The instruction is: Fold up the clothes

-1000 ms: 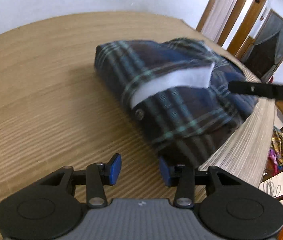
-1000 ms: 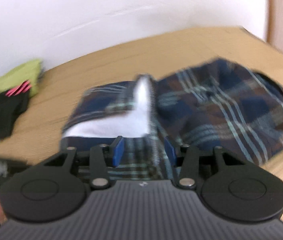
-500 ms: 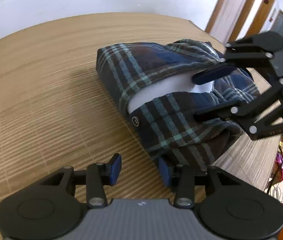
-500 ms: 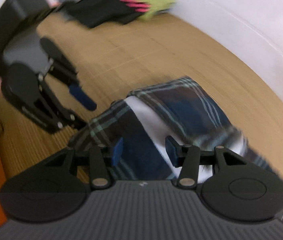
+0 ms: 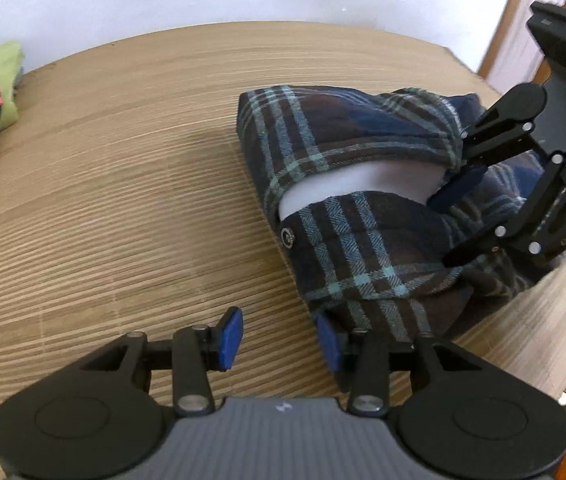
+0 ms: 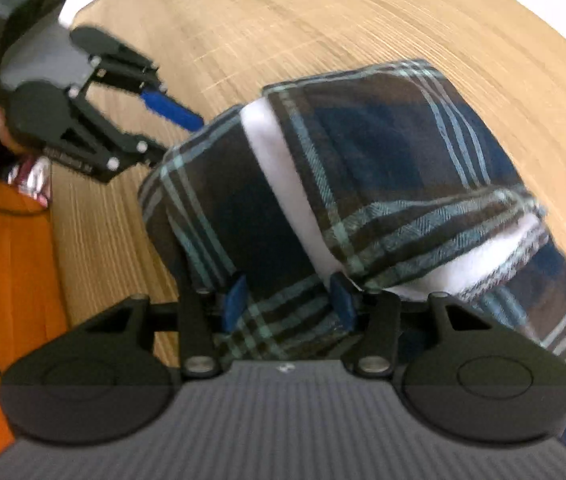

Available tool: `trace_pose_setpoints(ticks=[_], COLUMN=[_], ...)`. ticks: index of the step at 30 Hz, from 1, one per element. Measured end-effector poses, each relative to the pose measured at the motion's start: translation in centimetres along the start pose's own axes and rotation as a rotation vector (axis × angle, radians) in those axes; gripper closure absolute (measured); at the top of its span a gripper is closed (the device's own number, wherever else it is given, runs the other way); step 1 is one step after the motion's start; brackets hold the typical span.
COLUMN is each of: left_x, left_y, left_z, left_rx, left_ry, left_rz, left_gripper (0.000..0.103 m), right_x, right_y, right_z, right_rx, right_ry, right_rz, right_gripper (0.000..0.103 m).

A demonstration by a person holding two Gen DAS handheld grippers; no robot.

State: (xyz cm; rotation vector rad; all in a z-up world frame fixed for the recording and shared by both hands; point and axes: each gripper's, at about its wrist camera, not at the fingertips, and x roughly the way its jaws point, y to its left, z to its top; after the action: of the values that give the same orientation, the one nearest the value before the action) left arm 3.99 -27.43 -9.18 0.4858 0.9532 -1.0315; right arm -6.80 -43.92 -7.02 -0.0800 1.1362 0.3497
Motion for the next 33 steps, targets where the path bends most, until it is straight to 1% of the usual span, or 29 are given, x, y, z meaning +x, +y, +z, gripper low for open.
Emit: trace_pose_setpoints(ticks=[4,6,7,8,9,10,11,12,14,16,19,21,22,25,27,29,31,32,33], left_x=[-0.2,-0.2,-0.2,-0.2,-0.3,-0.4,-0.4,-0.4,-0.5,-0.8,-1.4,-2.0,-2.3,-3.3,-3.9,-3.9,-3.0,-2.3,-1.5], left_y=[-0.8,-0.9,-0.9,-0.9,-1.0,-1.1,-1.2,-1.3,-1.4,-1.5,-1.4,-1.5,-1.7,-1.9,-2.0,-2.6,-3.8,-4.6,-5.4], left_z=[-0.2,-0.2,-0.3,-0.3,-0.5,-0.7,-0.8,-0.8,-0.8,-0.8,-0.8,-0.5,-0.2,0.7,1.3,2.2,3.2,3.6,3.9], left_rx=[-0.045,-0.084,-0.109,-0.133,-0.146,-0.158,-0.165,-0.172,-0.188,-0.204,-0.224,-0.228,-0.223,-0.229,-0.239,-0.233,-0.192,-0.159,-0.126], left_ry=[0.007,0.009,0.01,0.011,0.011,0.01,0.01,0.011,0.011,0.008,-0.014,-0.04,-0.056,-0.113,-0.153,-0.185,-0.206,-0.198,-0.191], left_rz=[0.053,0.063,0.068,0.074,0.081,0.09,0.101,0.112,0.121,0.125,0.108,0.094,0.1,0.097,0.079,0.054,0.041,0.062,0.084], left_gripper=[0.06,0.06,0.06,0.06,0.06,0.059,0.059,0.06,0.06,0.06,0.06,0.06,0.06,0.06,0.059,0.059,0.057,0.057,0.053], right_x=[-0.9,0.3,0.9,1.3,1.2,0.8,0.3,-0.5,-2.0,-3.9,-7.6,-9.1,-9.4,-7.7,-5.2,-3.1,-1.8,-1.7,-1.8], right_y=[1.7,2.4,2.6,2.4,2.1,2.0,1.9,2.0,2.5,2.6,1.7,0.7,0.2,-2.0,-3.2,-4.4,-4.6,-4.4,-4.3], right_z=[0.0,-0.4,-0.7,-0.9,-1.1,-1.0,-1.0,-1.1,-1.5,-1.1,0.3,1.1,1.4,1.5,0.4,-1.0,-1.7,-1.8,-2.0], right_rx=[-0.197,-0.306,-0.338,-0.32,-0.289,-0.264,-0.241,-0.232,-0.255,-0.23,-0.13,-0.066,-0.038,0.016,0.053,0.096,0.144,0.154,0.167], right_ry=[-0.061,-0.036,-0.031,-0.043,-0.055,-0.06,-0.068,-0.084,-0.128,-0.196,-0.344,-0.412,-0.428,-0.358,-0.272,-0.206,-0.211,-0.228,-0.245], right_rz=[-0.071,-0.104,-0.115,-0.111,-0.096,-0.073,-0.052,-0.04,-0.028,0.0,0.037,0.042,0.037,-0.027,-0.1,-0.11,-0.121,-0.129,-0.136], right_gripper=[0.054,0.054,0.054,0.055,0.059,0.087,0.091,0.092,0.093,0.093,0.093,0.093,0.093,0.093,0.093,0.092,0.088,0.087,0.085])
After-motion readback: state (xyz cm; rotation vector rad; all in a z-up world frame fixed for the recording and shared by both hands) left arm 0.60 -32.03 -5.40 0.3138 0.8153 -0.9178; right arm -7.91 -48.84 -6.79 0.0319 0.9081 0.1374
